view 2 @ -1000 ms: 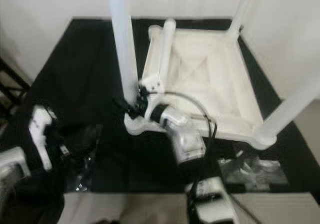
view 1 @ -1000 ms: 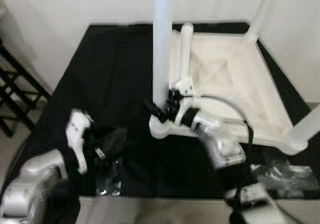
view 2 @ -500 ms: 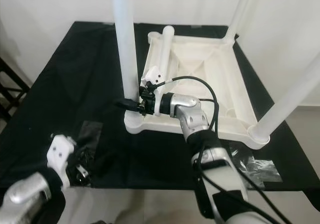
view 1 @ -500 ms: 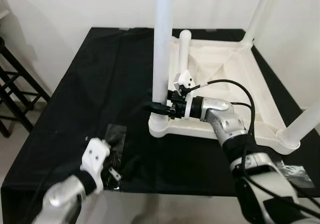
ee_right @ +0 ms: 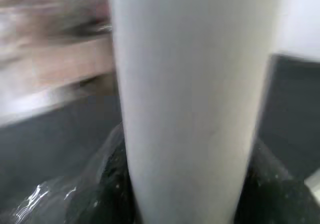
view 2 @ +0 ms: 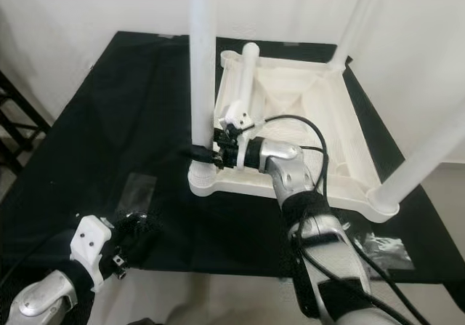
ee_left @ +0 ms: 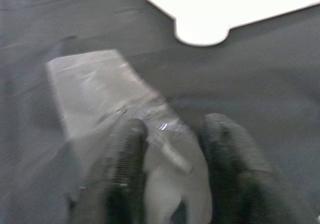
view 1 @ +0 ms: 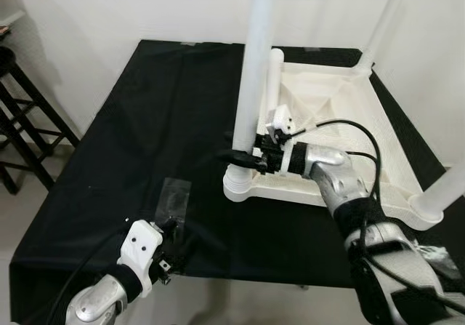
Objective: Building children table
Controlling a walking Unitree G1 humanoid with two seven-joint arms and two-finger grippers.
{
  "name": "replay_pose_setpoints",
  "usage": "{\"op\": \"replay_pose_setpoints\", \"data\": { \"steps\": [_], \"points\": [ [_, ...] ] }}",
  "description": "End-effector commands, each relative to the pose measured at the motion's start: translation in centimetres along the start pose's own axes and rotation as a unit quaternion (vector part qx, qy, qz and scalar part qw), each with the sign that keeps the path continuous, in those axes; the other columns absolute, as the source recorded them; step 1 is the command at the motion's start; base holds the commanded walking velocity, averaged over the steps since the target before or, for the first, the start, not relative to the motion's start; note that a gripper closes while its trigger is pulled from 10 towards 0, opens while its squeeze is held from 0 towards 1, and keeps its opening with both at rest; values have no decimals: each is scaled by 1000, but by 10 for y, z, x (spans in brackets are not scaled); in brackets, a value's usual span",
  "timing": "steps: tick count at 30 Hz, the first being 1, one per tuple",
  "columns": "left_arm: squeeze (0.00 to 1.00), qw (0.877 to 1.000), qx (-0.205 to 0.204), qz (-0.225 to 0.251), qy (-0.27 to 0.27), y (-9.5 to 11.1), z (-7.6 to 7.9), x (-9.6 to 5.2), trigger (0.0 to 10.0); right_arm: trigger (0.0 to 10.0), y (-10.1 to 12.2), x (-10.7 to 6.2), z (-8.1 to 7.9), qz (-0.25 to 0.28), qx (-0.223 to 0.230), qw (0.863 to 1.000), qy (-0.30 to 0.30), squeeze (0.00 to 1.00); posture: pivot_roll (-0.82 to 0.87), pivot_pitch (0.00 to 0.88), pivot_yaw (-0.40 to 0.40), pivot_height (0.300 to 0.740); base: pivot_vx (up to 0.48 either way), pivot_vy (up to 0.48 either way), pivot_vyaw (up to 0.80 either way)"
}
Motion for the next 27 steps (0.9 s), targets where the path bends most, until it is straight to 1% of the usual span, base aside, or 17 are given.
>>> {"op": "replay_pose_setpoints", "data": {
  "steps": [1,2,4,5,11,15,16,17,18,19,20,21,23,24,25,26,27],
  "points": [
    [0,1000,12,-2,9,-3,-1,-2,0,0,-92,-49,-4,-179,57,971,-144,0,62,100,-54,740,0,0,0],
    [0,1000,14,-1,11,-4,-2,-3,0,0,-109,-66,-36,-194,81,960,-183,0,65,118,-43,740,0,0,0],
    [0,1000,14,-1,11,-4,-2,-3,0,0,-109,-66,-36,-194,81,960,-183,0,65,118,-43,740,0,0,0],
    [0,1000,17,-3,6,-5,0,-2,0,0,-114,-74,-59,-199,78,961,-177,0,55,115,-33,740,0,0,0],
    [0,998,19,-8,-59,-9,17,1,0,0,-92,-47,-39,-166,29,977,-133,0,39,72,-11,740,0,0,0],
    [0,998,17,-8,-67,-9,19,1,0,0,-92,-46,-40,-167,29,977,-127,0,39,72,-11,740,0,0,0],
    [0,997,5,-7,-75,-8,22,0,3451,10000,-92,-48,-37,-175,25,976,-128,0,45,64,-10,740,0,0,0],
    [0,997,-8,-6,-79,-8,24,-2,10000,10000,-87,-46,-35,-168,27,979,-109,294,45,64,-10,740,0,0,0],
    [0,996,-16,-6,-84,-9,27,-3,10000,10000,-79,-45,-36,-161,30,982,-91,980,46,58,-11,740,0,0,0],
    [0,996,-20,-7,-87,-9,30,-4,10000,10000,-68,-43,-36,-145,34,987,-67,1000,51,56,-12,740,0,0,0],
    [0,996,-20,-7,-87,-9,30,-4,10000,10000,-68,-43,-36,-145,34,987,-67,1000,51,56,-12,740,0,0,0],
    [0,996,-20,-7,-89,-10,31,-3,10000,10000,-39,-40,-47,-100,31,994,37,1000,52,54,-12,740,0,0,0],
    [0,996,-20,-7,-89,-10,31,-3,10000,10000,-29,-41,-53,-84,23,993,83,1000,52,54,-12,740,0,0,0],
    [0,996,-17,-7,-84,-11,29,-1,10000,10000,-19,-43,-55,-69,4,988,137,518,49,51,-12,740,0,0,0],
    [0,996,-17,-7,-84,-11,29,-1,10000,10000,-19,-43,-55,-69,4,988,137,518,49,51,-12,740,0,0,0],
    [0,997,-15,-7,-81,-12,27,1,10000,10000,-15,-45,-56,-61,-10,984,168,0,49,51,-12,740,0,0,0],
    [0,997,-7,-4,-78,-13,27,4,10000,10000,-11,-41,-48,-56,-18,980,190,0,60,44,-20,740,0,0,0]
  ]
}}
Point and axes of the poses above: a point about 5 cm out from each wrist's last joint towards the gripper, its own x axis pointing out of the wrist towards the gripper, its own y axis along the axis of the wrist's last joint, z = x × y, the point moved 6 cm from there along x, pointing out of the wrist towards the gripper, and after that the axes turned 5 degrees about -x, right-handed, at the moved point
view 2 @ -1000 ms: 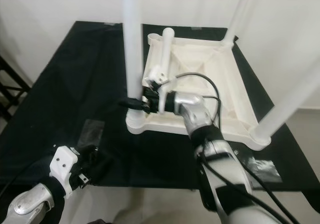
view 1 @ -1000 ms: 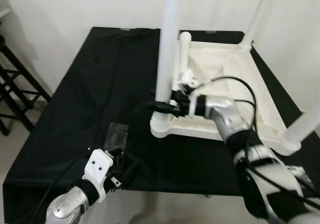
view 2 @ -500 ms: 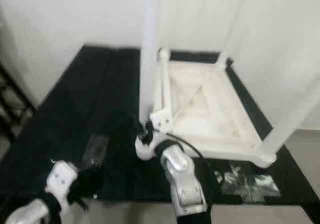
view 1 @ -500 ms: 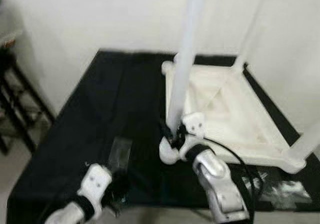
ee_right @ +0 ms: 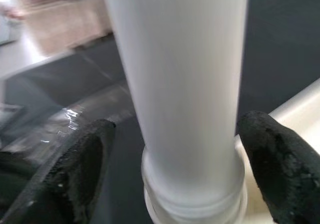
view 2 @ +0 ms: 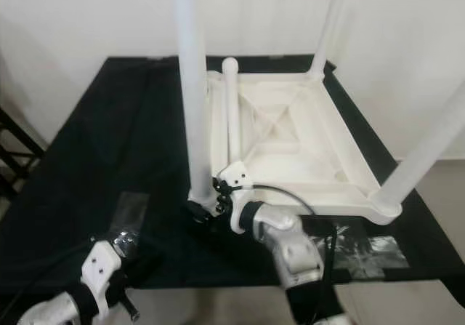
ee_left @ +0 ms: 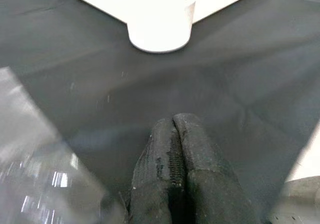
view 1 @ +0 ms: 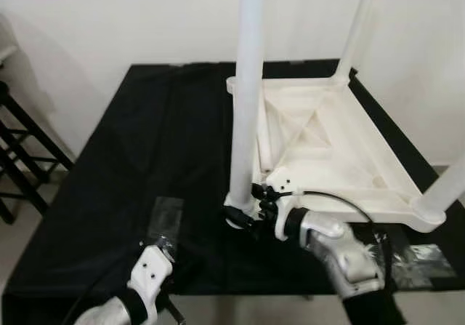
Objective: Building children table
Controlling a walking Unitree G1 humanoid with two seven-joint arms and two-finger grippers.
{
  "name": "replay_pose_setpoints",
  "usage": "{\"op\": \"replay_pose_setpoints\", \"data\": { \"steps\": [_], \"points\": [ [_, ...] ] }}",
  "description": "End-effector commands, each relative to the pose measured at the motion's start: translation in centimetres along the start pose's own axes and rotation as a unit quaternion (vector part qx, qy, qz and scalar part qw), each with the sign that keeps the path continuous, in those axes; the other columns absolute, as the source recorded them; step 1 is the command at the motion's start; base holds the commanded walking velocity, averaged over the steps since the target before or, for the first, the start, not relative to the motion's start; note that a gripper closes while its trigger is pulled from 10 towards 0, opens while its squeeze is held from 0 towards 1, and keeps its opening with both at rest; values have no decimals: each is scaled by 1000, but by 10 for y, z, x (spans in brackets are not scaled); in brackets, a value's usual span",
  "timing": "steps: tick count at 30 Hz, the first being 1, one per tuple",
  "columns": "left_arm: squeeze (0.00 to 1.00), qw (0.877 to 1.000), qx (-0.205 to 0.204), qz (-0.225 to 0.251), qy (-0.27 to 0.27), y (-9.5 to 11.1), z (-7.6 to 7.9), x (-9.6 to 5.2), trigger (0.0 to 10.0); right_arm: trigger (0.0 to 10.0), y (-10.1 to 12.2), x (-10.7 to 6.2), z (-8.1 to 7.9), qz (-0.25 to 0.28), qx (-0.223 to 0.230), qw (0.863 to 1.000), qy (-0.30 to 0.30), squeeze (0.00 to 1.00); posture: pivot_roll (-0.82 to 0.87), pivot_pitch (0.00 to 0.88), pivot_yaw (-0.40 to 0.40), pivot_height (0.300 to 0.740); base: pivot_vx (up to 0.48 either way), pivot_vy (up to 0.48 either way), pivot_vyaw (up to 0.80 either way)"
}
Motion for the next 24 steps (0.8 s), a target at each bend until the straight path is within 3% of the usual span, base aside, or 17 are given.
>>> {"op": "replay_pose_setpoints", "data": {
  "steps": [1,4,9,10,11,12,16,24],
  "points": [
    [0,1000,6,0,3,-5,0,4,10000,10000,12,7,11,22,-10,998,51,0,67,42,-26,740,0,0,0],
    [0,1000,9,5,7,-4,-1,7,10000,10000,19,13,26,28,-12,998,55,0,77,39,-28,740,0,0,0],
    [0,1000,7,8,9,-4,-1,9,10000,10000,26,18,34,21,-16,996,82,0,84,40,-39,740,0,0,0],
    [0,1000,6,9,8,-4,-1,10,10000,6353,31,19,34,24,-10,995,98,0,83,38,-44,740,0,0,0],
    [0,1000,6,9,8,-4,-1,10,10000,6353,31,19,34,24,-10,995,98,0,83,38,-44,740,0,0,0],
    [0,1000,3,10,8,-3,-1,10,10000,0,36,19,34,26,-2,993,116,0,78,38,-45,740,0,0,0],
    [0,1000,-6,15,10,-3,-1,12,10000,0,44,19,31,25,6,987,158,0,68,33,-43,740,0,0,0],
    [0,1000,-10,20,11,-4,0,13,10000,0,27,14,40,20,-6,993,120,0,57,32,-41,740,0,0,0]
  ]
}}
Point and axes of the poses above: a point about 5 cm out from each wrist's last joint towards the gripper, its own x axis pointing out of the wrist towards the gripper, its own y axis along the axis of the wrist's last joint, z = x × y, the point moved 6 cm from there along x, pointing out of the wrist towards the gripper, and after that the axes turned 5 degrees about -x, right-handed, at the moved point
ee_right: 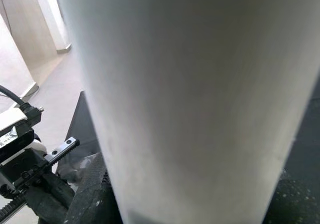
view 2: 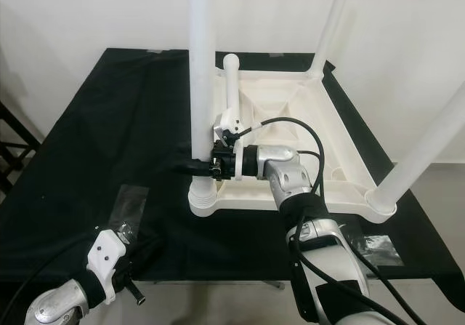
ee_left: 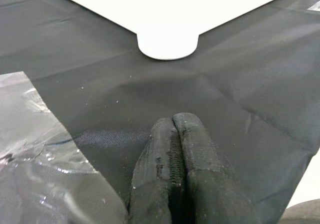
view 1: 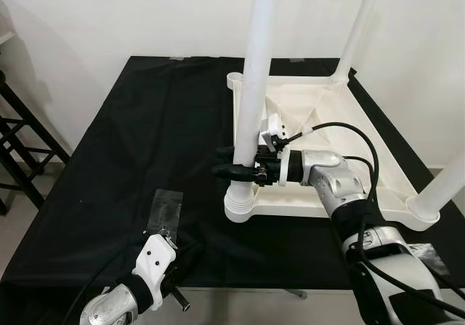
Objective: Building children table
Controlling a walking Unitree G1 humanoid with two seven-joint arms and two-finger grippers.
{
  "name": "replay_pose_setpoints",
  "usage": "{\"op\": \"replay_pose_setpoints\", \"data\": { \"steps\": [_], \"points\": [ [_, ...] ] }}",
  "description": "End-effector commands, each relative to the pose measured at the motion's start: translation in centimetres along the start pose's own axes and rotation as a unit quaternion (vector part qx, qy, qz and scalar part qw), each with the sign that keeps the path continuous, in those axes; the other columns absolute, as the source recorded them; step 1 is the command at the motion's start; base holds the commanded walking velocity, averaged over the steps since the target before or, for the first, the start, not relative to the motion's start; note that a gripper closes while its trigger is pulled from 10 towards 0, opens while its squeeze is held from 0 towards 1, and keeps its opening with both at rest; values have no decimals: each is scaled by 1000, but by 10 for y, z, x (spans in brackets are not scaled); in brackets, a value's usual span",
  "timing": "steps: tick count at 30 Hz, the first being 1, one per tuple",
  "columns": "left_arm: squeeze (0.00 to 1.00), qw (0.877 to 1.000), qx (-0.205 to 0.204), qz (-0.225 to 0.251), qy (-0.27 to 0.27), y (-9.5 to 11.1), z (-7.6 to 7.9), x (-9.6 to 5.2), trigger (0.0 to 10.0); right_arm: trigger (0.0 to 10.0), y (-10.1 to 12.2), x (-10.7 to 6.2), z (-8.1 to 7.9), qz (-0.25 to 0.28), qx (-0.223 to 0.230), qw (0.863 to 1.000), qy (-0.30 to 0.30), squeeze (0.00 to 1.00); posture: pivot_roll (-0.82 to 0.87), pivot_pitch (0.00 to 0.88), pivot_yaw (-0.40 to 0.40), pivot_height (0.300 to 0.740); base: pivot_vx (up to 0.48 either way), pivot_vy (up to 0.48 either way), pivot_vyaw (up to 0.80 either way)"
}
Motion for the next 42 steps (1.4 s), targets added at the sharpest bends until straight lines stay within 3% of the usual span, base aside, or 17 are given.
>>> {"op": "replay_pose_setpoints", "data": {
  "steps": [1,4,6,7,8,9,10,13,19,20,21,23,26,30,31,37,42],
  "points": [
    [0,1000,-5,0,-1,-3,2,1,10000,0,-17,-5,1,-16,19,1000,-15,0,57,32,-41,740,0,0,0],
    [0,1000,-8,2,0,-2,2,1,10000,0,-27,-18,7,-22,11,998,-65,0,44,41,-35,740,0,0,0],
    [0,1000,-13,3,1,-2,1,1,10000,0,-46,-47,31,-35,33,966,-252,0,27,48,-41,740,0,0,0],
    [0,1000,-13,3,1,-2,1,1,10000,0,-46,-47,31,-35,33,966,-252,0,27,48,-41,740,0,0,0],
    [0,1000,-16,3,3,-2,0,0,10000,0,-60,-66,44,-54,41,911,-406,0,17,59,-34,740,0,0,0],
    [0,1000,-16,3,3,-2,0,0,10000,0,-60,-66,44,-54,41,911,-406,0,17,59,-34,740,0,0,0],
    [0,1000,-17,3,4,-2,-1,0,10000,0,-88,-61,19,-84,76,882,-458,0,12,65,-28,740,0,0,0],
    [0,1000,-16,2,4,-2,-3,1,10000,0,-112,-32,-20,-107,99,874,-464,0,3,59,-5,740,0,0,0],
    [0,1000,-19,1,1,-3,-4,4,10000,0,-109,-7,-21,-106,80,898,-418,0,14,47,-22,740,0,0,0],
    [0,1000,-18,2,9,-3,-7,4,10000,10000,-103,-5,-13,-109,67,900,-417,0,17,41,-20,740,0,0,0],
    [0,1000,-18,4,14,-4,-8,3,10000,10000,-99,-5,-8,-113,60,897,-422,0,17,41,-20,740,0,0,0],
    [0,1000,-17,5,22,-4,-11,4,10000,10000,-75,2,-1,-73,60,914,-393,1000,22,36,-17,740,0,0,0],
    [0,1000,-18,5,22,-4,-11,5,10000,10000,-65,5,0,-56,60,921,-381,1000,22,36,-17,740,0,0,0],
    [0,1000,-22,5,18,-4,-11,6,10000,10000,-27,14,-1,-3,19,957,-288,1000,22,31,-18,740,0,0,0],
    [0,1000,-24,5,16,-4,-10,7,10000,10000,-14,15,-4,10,-3,973,-232,0,28,28,-20,740,0,0,0],
    [0,1000,-23,5,17,-5,-10,10,10000,10000,3,11,-7,-7,-41,998,-37,0,49,21,-29,740,0,0,0],
    [0,1000,-23,5,18,-6,-10,10,10000,10000,3,10,-7,-13,-20,1000,-4,0,54,19,-32,740,0,0,0]
  ]
}}
Point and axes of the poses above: a point about 5 cm out from each wrist's last joint towards the gripper, its own x axis pointing out of the wrist towards the gripper, its own y axis along the axis of the wrist's last joint, z = x × y, the point moved 6 cm from there along x, pointing out of the wrist towards the gripper, and after that the axes turned 5 degrees about -x, right-handed, at the moved point
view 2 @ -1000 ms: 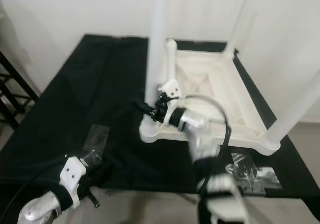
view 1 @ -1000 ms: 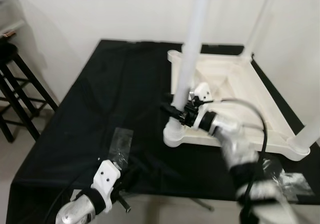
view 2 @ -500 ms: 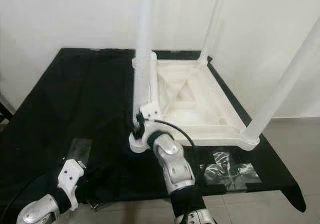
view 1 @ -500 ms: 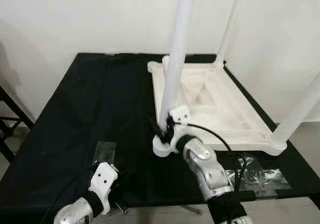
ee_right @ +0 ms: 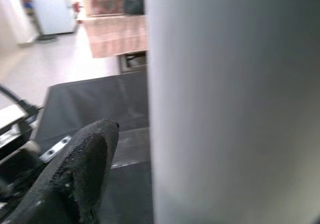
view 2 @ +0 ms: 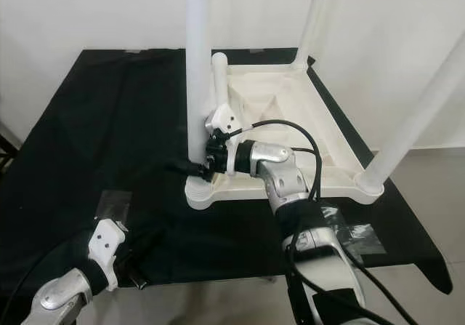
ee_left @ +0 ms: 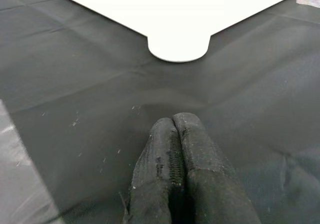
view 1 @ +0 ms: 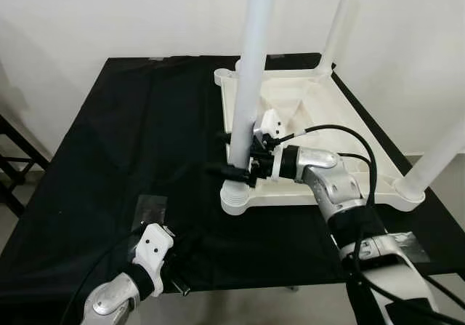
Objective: Building children table
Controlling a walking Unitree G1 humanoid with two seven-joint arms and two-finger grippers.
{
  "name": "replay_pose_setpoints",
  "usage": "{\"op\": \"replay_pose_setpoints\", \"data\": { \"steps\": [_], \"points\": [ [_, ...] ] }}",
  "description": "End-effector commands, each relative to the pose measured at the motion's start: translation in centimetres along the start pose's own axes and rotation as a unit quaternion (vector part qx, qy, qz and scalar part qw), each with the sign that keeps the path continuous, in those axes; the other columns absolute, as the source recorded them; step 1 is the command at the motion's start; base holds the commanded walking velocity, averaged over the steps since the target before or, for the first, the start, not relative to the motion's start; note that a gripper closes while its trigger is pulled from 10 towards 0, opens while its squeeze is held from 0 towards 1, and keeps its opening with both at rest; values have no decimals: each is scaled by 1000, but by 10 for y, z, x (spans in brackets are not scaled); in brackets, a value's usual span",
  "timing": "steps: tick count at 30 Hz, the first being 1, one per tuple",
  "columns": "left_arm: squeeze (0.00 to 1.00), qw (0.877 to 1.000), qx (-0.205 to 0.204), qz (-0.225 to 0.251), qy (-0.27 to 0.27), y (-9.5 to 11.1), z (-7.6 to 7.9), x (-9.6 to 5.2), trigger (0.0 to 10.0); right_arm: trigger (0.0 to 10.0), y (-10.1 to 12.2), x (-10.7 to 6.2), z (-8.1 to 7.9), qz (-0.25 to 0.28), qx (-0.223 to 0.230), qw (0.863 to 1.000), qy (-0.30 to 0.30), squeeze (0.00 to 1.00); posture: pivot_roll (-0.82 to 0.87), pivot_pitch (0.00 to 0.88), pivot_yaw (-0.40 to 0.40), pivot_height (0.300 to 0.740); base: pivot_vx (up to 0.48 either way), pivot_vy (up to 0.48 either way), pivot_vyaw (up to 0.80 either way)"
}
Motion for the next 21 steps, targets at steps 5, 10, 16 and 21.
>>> {"op": "replay_pose_setpoints", "data": {
  "steps": [5,10,16,21],
  "points": [
    [0,1000,-10,-1,1,-4,4,0,10000,0,-6,-4,1,-12,33,999,38,0,59,24,-37,740,0,0,0],
    [0,1000,-12,1,1,-4,5,-1,10000,0,-10,-10,5,-8,39,999,28,0,56,27,-36,740,0,0,0],
    [0,1000,-15,2,0,-4,7,-3,10000,0,-20,-19,16,-18,16,999,-36,0,41,37,-31,740,0,0,0],
    [0,1000,-19,2,-3,-3,6,-7,10000,0,-67,-46,37,-60,81,902,-420,0,2,60,-18,740,0,0,0]
  ]
}}
Point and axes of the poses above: a point about 5 cm out from each wrist's last joint towards the gripper, its own x axis pointing out of the wrist towards the gripper, its own y axis along the axis of the wrist's last joint, z = x × y, the point moved 6 cm from there along x, pointing out of the wrist towards the gripper, and after that the axes turned 5 degrees about -x, right-handed, at the moved point
